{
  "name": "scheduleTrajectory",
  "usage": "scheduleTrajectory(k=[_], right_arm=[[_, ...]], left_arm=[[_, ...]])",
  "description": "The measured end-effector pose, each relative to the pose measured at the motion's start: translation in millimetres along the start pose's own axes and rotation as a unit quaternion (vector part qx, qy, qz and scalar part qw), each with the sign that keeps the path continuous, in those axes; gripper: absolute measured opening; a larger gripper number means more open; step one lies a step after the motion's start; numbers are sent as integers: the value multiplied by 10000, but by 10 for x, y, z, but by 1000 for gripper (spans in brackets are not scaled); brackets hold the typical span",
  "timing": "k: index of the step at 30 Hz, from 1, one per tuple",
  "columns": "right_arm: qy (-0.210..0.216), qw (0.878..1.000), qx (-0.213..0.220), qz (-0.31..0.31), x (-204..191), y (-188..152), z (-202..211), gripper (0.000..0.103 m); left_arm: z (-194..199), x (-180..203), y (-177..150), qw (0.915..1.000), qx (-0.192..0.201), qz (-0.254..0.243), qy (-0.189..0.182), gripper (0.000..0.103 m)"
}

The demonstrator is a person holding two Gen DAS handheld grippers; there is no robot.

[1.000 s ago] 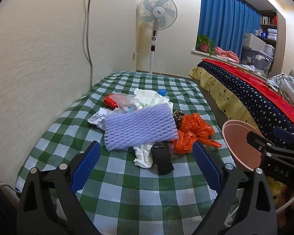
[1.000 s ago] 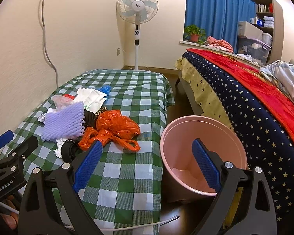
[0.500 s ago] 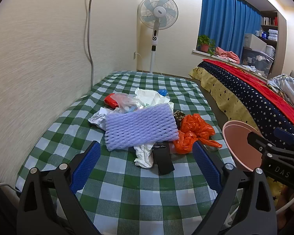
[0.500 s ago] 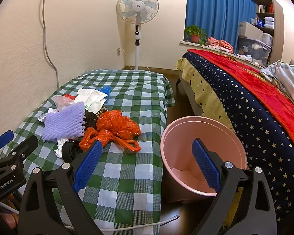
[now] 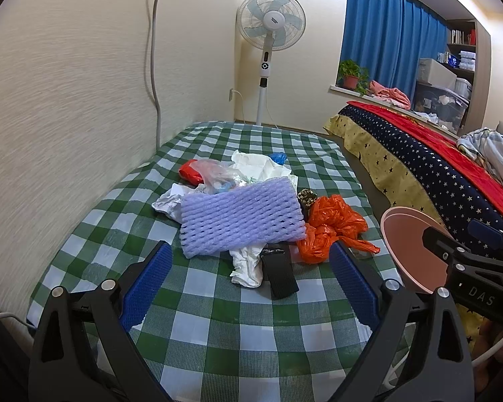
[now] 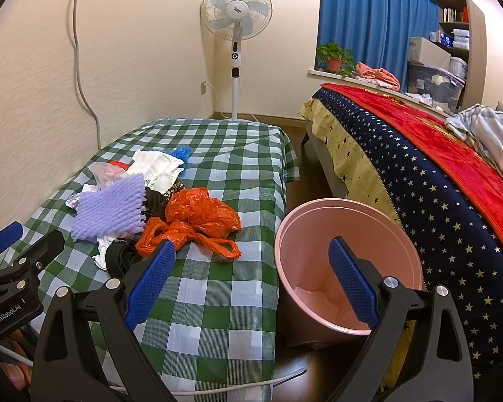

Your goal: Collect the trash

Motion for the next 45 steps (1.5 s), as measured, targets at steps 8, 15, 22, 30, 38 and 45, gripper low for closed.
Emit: scheduleTrajectory(k=[8,15,22,30,38,45], right_arm=[[14,10000,-6,-30,5,0,-3,91],[239,9995,-123,-193,22,19,-57,67],[509,9972,-82,-537,90,110,-159,56],[577,9938,-138,-944,268,160,-340,56],[599,9914,-241,-1136,357,158,-542,56],[693,9902,-348,-1162,328,135,-699,56]], left_arm=[[11,-12,-1,10000,-2,37,33,91],[-31,-53,36,9999,-6,145,42,91],[-155,-54,118,9999,-18,165,-50,76],[-477,97,210,9997,-182,68,-160,67],[-947,233,170,9976,-692,-28,-31,68],[-1222,281,90,9936,-1129,-70,-17,75]])
Point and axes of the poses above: each gripper's, at about its wrist camera, not at the fingertips, and z roughly against the way its jaws point, x to its right, y to its top, the point moved 2 cm from there along -z, roughly the way its jaws point, and after that the axes turned 4 degrees about x, right-handed, at the moved point
